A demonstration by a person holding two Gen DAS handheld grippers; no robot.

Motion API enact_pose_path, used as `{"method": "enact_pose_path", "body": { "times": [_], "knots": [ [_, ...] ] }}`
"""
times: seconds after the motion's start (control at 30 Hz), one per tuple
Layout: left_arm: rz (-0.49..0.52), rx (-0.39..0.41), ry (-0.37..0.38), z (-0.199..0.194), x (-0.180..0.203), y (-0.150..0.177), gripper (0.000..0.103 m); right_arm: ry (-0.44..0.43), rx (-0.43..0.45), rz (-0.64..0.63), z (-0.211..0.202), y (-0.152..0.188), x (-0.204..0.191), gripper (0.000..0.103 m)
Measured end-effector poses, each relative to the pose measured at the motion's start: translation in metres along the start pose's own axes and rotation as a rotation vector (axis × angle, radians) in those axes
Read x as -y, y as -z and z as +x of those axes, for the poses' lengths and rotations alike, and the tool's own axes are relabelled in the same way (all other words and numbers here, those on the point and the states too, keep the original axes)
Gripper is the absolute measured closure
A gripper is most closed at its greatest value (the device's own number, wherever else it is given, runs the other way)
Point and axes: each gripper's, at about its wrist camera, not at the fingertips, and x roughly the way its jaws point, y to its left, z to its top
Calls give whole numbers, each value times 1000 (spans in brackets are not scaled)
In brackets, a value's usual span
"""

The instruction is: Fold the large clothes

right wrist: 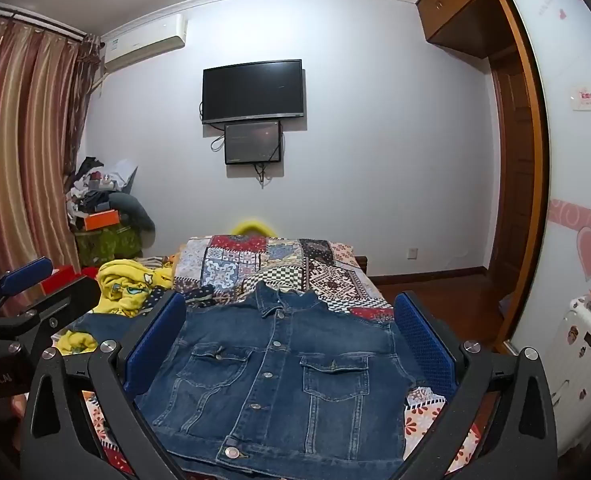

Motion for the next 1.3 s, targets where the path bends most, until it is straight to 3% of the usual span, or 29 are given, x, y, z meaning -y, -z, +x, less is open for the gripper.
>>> {"method": "enact_pose_path", "body": {
  "times": [1.3],
  "knots": [
    [-23,-30,12,5,-4,3,0,-8,-11,4,1,0,1,0]
  ]
}}
